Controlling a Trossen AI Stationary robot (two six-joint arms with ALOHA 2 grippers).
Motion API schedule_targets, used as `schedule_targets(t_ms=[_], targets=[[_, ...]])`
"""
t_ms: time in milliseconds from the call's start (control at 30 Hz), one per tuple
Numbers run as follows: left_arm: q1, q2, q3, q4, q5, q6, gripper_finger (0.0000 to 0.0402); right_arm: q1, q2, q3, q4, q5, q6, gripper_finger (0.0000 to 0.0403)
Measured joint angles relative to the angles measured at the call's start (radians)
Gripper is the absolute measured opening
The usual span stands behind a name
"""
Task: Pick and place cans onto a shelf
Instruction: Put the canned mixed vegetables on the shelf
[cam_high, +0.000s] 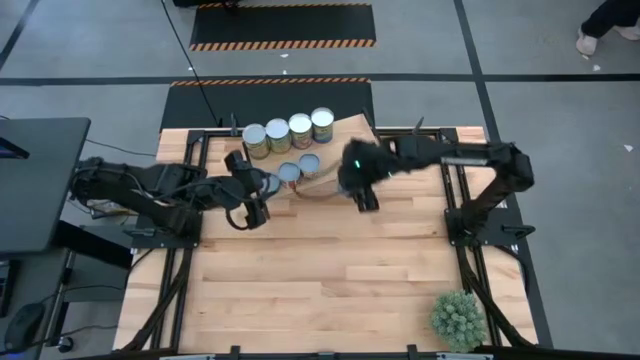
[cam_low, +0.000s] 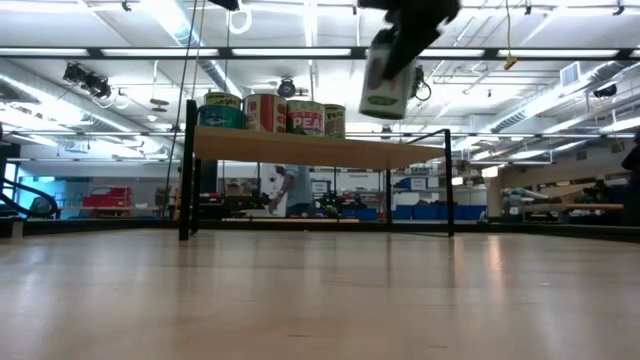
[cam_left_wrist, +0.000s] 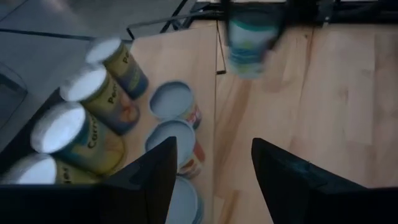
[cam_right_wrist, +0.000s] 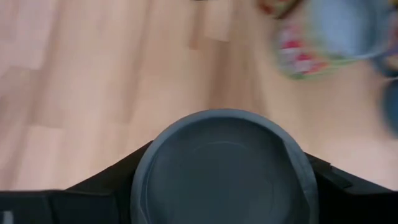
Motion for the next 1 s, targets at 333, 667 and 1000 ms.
schedule_targets(t_ms=[333,667,1000], targets=[[0.061,-0.225,-0.287,0.199,0.046,-0.114,0.0212,-0.220,0.186,0.282,-0.120,-0.053,-0.227,0.0287],[0.102,-0.496,-0.498,0.312,0.042,-0.251,0.0212,-0.276,0.334,0.435,-0.151,-0.148,-0.303,0.0288],[0.101,-0.664,-0.609,0.348,0.027,-0.317,0.0212,-0.284,0.348,0.442,-0.158,-0.193,-0.307,0.0290]])
